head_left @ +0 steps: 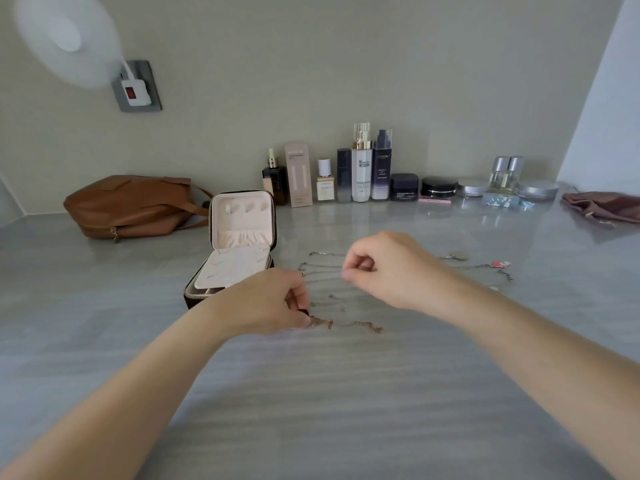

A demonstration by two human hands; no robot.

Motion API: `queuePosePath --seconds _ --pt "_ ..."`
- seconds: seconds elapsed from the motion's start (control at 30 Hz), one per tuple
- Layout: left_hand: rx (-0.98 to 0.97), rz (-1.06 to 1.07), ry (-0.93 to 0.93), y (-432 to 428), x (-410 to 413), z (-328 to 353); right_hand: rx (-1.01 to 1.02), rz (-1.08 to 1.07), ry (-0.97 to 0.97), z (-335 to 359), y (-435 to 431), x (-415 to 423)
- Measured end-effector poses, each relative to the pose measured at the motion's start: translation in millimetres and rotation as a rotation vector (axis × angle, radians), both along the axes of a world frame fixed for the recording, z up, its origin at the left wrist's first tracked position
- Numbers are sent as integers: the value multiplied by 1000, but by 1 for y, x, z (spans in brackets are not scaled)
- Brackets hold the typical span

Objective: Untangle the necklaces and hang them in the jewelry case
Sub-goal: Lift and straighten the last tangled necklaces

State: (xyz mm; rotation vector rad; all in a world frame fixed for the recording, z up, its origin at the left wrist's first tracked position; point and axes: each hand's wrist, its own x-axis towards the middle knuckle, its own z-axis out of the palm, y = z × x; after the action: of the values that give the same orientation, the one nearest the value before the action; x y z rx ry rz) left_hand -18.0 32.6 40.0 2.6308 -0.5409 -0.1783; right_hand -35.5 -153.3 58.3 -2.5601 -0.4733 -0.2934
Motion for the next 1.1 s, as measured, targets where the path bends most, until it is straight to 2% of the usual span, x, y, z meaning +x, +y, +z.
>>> queuePosePath --seconds 0.13,0.27,0.4,0.63,0.77,0.93,1.1 --pt "-124 -14 -14 4 1 -5 83 29 3 -24 19 1" --pt "-366 2 -9 4 0 0 105 70 32 -31 22 2" --pt "-499 4 -13 4 -2 -1 258 71 98 -31 22 1" --pt "-564 86 16 -1 -3 -6 314 53 47 -32 21 -2" --pt "-533 93 38 -5 -7 -7 356 47 4 -29 21 -6" --pt "-522 77 41 -8 -12 -5 492 56 55 -23 19 -10" --pt "-507 99 44 -9 -14 -4 532 74 90 -22 19 -10"
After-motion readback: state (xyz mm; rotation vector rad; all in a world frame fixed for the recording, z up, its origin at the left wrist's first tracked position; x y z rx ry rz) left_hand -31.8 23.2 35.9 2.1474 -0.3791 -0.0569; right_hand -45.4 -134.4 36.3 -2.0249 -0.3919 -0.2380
